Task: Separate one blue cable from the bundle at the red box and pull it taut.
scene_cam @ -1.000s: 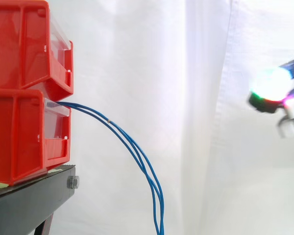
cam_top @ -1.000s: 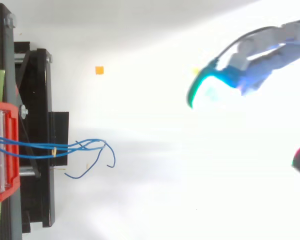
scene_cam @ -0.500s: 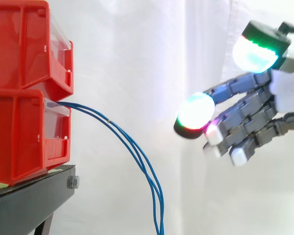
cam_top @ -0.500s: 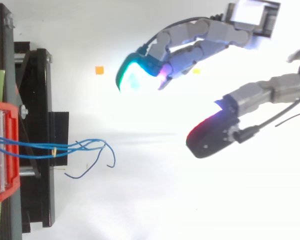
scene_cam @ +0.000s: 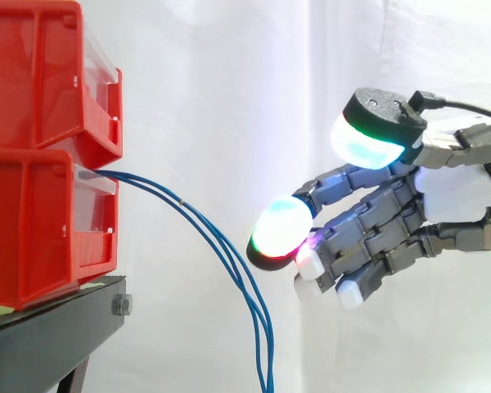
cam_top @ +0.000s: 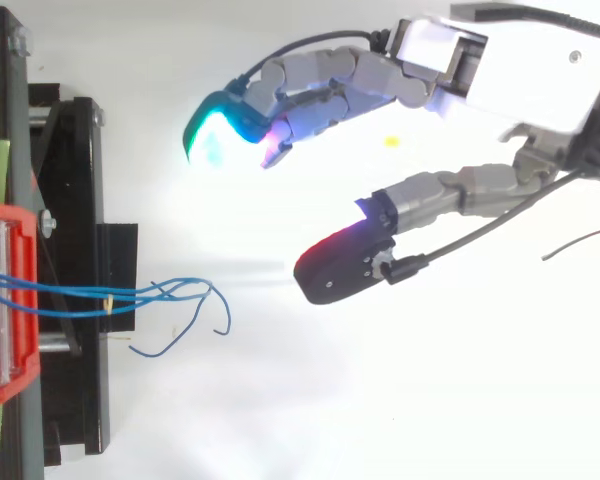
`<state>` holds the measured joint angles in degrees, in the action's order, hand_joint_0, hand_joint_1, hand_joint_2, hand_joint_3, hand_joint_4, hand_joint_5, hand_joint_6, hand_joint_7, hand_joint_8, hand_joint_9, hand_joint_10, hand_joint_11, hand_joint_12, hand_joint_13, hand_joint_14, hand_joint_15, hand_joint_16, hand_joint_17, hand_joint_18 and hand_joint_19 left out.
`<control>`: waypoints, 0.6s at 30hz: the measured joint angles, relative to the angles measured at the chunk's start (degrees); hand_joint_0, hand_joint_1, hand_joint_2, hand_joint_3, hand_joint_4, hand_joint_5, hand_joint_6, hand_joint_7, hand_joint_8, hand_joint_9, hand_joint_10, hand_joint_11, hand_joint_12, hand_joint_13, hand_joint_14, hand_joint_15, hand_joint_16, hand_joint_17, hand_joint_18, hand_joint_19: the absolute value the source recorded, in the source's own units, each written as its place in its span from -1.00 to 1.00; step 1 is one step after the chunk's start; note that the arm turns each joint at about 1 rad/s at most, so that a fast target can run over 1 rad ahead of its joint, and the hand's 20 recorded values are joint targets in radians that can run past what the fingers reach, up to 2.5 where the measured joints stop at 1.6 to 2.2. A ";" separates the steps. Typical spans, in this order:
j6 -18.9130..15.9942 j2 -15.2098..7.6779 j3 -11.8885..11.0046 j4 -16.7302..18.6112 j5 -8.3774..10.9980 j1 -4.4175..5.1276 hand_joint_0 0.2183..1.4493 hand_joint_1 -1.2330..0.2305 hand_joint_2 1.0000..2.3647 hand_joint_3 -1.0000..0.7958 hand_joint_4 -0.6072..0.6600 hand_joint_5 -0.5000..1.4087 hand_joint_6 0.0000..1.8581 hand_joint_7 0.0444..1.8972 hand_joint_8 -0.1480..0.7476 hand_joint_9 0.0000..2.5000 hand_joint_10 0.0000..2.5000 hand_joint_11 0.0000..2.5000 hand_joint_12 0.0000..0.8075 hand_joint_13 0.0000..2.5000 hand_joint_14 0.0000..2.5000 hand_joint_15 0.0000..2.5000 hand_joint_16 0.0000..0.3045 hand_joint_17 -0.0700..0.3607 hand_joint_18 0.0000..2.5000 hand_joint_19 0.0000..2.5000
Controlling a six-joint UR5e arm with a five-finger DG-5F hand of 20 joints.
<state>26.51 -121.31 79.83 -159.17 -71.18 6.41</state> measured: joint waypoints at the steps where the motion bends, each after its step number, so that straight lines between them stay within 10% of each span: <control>1: 0.39 -0.61 -0.30 0.33 0.28 0.09 -0.57 -0.02 -1.00 -0.44 0.48 -0.66 -0.46 -0.13 0.13 -0.47 -0.99 -0.64 -0.05 -0.56 -0.99 -0.76 -0.68 -0.16 -0.62 -0.58; 18: -4.90 -15.12 -14.17 1.72 -4.82 0.95 -0.58 0.06 -1.00 -0.44 0.48 -0.66 -0.46 0.06 0.13 -0.45 -0.99 -0.58 -0.01 -0.55 -0.99 -0.73 -0.64 -0.11 -0.61 -0.56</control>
<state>21.61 -136.43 65.66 -157.44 -76.00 7.36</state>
